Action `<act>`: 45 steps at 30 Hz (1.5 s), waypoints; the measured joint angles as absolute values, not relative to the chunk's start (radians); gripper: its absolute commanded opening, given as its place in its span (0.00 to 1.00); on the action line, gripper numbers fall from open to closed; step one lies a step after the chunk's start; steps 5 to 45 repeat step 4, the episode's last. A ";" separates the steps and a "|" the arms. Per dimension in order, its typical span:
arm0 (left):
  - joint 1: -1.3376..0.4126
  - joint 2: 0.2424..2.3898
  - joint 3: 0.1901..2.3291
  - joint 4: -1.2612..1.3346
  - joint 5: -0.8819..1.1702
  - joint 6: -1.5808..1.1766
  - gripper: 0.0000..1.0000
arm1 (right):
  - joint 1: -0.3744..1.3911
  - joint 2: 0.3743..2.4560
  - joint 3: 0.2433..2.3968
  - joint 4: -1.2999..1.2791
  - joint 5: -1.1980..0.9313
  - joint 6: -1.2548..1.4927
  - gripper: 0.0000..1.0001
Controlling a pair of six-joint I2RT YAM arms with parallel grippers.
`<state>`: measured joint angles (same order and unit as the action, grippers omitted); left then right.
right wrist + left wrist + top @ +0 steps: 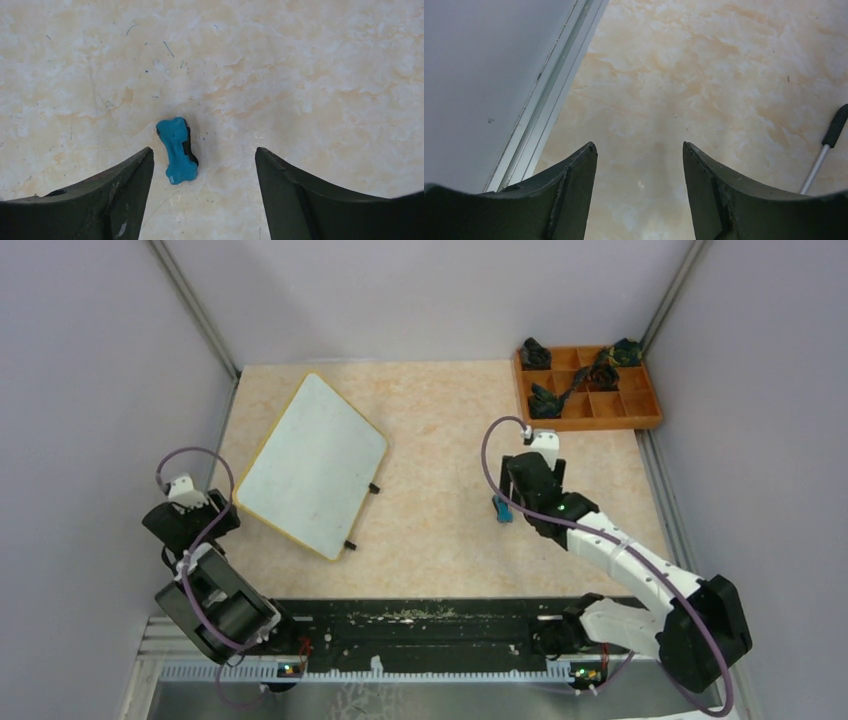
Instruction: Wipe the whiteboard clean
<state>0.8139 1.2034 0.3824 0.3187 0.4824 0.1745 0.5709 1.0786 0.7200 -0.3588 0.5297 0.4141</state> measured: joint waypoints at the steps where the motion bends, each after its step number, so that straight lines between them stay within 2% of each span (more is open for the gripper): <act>1: 0.814 1.214 0.382 0.324 0.481 0.176 0.69 | 0.571 1.083 0.720 -0.358 0.530 0.414 0.73; 45: 0.814 1.235 0.382 0.339 0.476 0.176 0.69 | 0.571 1.089 0.712 -0.344 0.525 0.416 0.74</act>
